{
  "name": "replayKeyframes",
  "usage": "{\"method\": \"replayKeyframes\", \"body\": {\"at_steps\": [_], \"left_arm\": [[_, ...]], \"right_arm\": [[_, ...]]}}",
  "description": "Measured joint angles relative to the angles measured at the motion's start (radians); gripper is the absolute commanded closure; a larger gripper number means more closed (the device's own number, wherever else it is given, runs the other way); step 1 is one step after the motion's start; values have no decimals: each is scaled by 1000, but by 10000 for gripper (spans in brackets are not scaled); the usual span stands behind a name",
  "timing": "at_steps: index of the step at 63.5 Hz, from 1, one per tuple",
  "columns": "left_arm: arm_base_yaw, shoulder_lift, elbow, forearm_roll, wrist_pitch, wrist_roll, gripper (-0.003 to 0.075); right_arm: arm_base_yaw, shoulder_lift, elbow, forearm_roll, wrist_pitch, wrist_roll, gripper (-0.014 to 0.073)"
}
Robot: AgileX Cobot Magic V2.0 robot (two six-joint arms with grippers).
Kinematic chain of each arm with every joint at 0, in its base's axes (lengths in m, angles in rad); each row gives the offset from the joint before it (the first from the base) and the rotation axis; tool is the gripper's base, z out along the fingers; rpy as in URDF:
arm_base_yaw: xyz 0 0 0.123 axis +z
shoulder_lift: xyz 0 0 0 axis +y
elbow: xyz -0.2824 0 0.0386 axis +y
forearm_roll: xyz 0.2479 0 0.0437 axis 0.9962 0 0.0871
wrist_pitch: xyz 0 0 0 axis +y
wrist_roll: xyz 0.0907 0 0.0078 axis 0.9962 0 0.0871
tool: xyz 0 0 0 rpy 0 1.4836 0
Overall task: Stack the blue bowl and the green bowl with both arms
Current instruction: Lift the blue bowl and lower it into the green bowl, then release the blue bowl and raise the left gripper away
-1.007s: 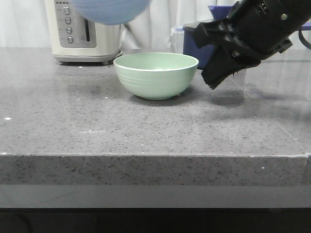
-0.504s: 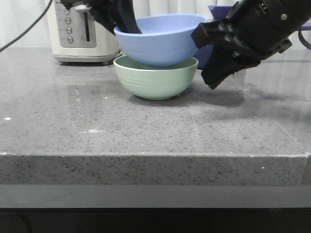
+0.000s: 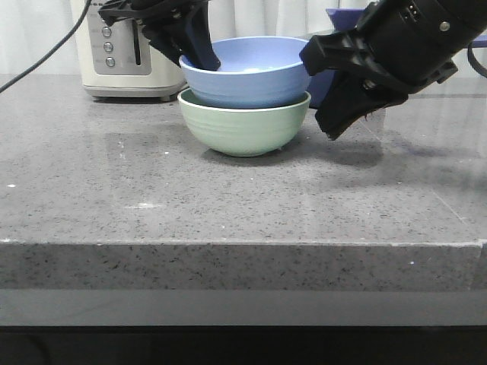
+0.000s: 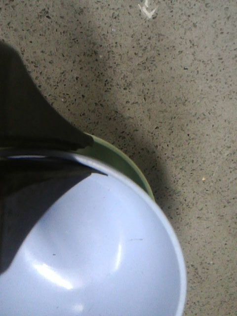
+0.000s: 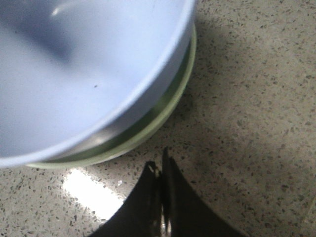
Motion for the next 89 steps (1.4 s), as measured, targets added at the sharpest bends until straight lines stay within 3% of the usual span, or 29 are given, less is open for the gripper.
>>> {"method": "replayKeyframes", "body": {"at_steps": [6, 19, 25, 40, 51, 74, 89], "left_arm": [[0, 0, 0, 0, 0, 0, 673], [0, 0, 0, 0, -2, 0, 414], [0, 0, -1, -2, 3, 0, 349], [0, -33, -1, 6, 46, 0, 351], [0, -159, 35, 40, 63, 0, 351], [0, -680, 531, 242, -29, -93, 351], [0, -987, 787, 269, -40, -155, 351]], "right_arm": [[0, 0, 0, 0, 0, 0, 658], [0, 0, 0, 0, 0, 0, 658], [0, 0, 0, 0, 0, 0, 658], [0, 0, 0, 0, 0, 0, 658], [0, 0, 0, 0, 0, 0, 658], [0, 0, 0, 0, 0, 0, 658], [0, 0, 0, 0, 0, 0, 658]]}}
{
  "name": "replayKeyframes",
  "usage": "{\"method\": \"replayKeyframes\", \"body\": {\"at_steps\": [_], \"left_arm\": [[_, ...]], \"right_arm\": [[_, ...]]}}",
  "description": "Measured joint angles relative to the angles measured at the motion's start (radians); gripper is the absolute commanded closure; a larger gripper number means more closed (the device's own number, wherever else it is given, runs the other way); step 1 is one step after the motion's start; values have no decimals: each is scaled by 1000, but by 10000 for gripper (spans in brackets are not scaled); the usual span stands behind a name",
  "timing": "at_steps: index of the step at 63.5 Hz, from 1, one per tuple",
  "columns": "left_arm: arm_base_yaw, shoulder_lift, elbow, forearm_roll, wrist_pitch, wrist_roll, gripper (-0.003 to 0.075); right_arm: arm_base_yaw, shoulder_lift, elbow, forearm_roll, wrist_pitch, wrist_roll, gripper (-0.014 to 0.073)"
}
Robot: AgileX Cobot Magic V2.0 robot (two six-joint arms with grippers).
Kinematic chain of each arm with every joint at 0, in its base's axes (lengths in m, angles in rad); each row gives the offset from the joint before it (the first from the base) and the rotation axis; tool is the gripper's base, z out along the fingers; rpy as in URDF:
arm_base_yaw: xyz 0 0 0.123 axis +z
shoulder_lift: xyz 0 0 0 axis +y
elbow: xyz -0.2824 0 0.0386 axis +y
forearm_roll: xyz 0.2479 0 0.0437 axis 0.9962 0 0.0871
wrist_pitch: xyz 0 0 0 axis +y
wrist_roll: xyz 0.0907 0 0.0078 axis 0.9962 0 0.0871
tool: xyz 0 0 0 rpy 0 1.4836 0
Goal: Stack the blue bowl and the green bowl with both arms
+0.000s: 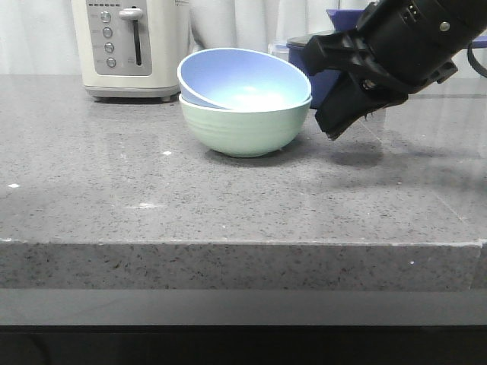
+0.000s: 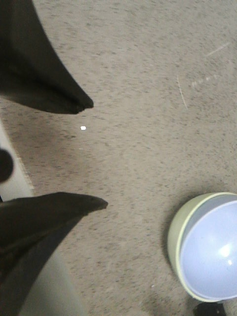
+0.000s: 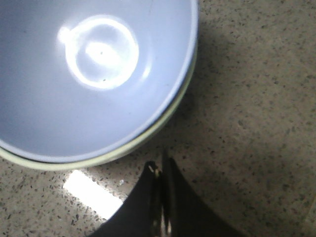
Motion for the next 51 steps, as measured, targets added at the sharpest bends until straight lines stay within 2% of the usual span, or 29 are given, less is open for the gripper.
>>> {"method": "replayKeyframes", "body": {"at_steps": [16, 36, 43, 51], "left_arm": [[0, -202, 130, 2, 2, -22, 351], [0, -241, 145, 2, 4, -23, 351], [0, -241, 146, 2, 4, -23, 351], [0, -241, 146, 2, 4, -23, 351]], "right_arm": [[0, 0, 0, 0, 0, 0, 658], [-4, -13, 0, -8, 42, 0, 648], [-22, -70, 0, -63, 119, 34, 648], [-64, -174, 0, -201, 226, 180, 648]]}}
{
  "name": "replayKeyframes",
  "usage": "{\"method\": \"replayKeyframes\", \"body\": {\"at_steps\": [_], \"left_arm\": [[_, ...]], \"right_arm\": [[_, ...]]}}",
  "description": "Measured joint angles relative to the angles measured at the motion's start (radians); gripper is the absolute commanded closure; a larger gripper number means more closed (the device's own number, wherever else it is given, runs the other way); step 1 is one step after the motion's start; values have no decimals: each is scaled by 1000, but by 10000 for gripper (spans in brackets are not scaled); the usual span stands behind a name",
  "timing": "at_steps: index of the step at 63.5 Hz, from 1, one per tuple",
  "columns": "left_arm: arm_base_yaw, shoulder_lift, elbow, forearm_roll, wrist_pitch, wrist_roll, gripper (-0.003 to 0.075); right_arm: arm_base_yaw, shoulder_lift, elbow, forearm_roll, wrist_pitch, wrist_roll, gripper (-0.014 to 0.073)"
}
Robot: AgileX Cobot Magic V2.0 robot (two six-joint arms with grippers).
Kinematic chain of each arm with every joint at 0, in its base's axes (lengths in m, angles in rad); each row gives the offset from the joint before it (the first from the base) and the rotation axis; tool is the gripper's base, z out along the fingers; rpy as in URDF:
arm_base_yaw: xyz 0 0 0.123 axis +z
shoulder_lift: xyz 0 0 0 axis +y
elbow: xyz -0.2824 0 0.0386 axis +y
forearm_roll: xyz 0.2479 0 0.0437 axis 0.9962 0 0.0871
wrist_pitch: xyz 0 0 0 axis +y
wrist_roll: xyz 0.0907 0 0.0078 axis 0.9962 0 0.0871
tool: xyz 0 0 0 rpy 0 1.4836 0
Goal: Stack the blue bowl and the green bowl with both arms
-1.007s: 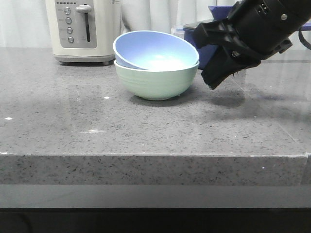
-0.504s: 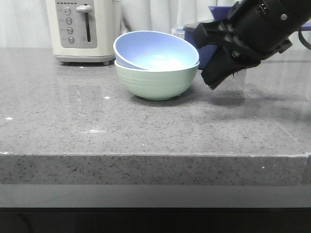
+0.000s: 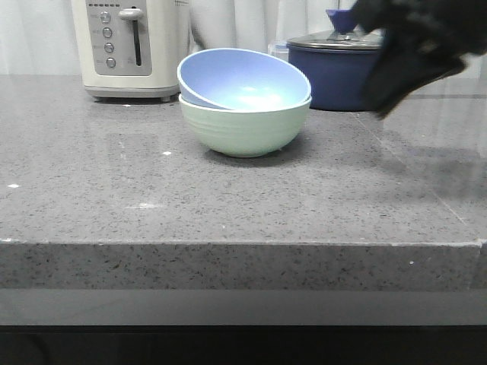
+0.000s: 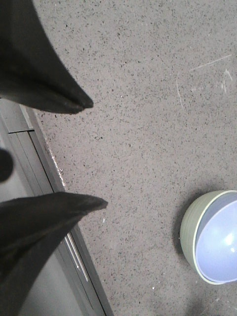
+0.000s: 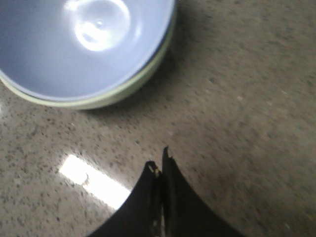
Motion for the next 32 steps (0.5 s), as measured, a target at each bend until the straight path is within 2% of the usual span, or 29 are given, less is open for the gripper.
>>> {"method": "replayKeyframes", "body": {"at_steps": [14, 32], "left_arm": [[0, -1, 0, 0, -3, 0, 351], [0, -1, 0, 0, -46, 0, 351]], "right_arm": [[-33, -240, 16, -284, 188, 275, 648], [-33, -604, 155, -334, 250, 351, 648]]}}
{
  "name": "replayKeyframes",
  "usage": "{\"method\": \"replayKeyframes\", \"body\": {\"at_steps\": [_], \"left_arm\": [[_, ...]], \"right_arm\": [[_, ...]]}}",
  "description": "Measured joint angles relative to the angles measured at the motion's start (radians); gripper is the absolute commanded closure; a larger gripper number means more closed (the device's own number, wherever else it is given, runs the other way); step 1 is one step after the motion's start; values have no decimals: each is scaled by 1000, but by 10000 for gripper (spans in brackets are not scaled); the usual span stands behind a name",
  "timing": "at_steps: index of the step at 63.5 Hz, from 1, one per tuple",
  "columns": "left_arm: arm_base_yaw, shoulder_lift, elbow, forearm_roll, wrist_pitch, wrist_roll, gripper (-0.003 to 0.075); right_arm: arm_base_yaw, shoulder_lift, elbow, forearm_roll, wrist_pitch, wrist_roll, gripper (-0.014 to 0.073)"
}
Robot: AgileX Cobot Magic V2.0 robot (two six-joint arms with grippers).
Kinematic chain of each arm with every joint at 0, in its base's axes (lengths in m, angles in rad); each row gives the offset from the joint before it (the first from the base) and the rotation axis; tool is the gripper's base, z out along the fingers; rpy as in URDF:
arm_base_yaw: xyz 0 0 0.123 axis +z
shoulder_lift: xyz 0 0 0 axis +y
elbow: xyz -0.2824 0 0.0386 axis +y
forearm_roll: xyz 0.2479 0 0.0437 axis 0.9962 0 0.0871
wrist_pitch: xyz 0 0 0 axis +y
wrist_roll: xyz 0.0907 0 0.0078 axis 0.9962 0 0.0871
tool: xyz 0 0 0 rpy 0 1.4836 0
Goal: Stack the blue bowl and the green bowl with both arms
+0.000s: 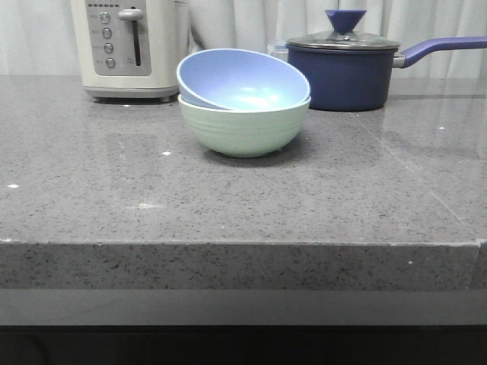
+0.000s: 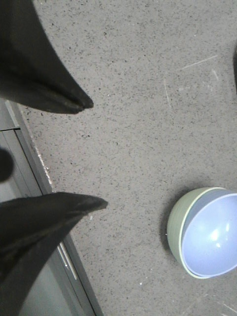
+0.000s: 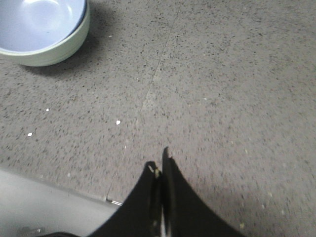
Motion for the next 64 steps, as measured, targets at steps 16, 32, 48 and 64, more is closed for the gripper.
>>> {"method": "replayKeyframes", "body": {"at_steps": [16, 32, 48, 64], "left_arm": [[0, 0, 0, 0, -4, 0, 352], [0, 0, 0, 0, -4, 0, 652], [0, 0, 0, 0, -4, 0, 740], [0, -5, 5, 0, -13, 0, 740]], "right_arm": [[0, -280, 111, 0, 51, 10, 648], [0, -377, 138, 0, 61, 12, 648], [0, -377, 142, 0, 62, 12, 648], [0, -377, 143, 0, 62, 12, 648]]}}
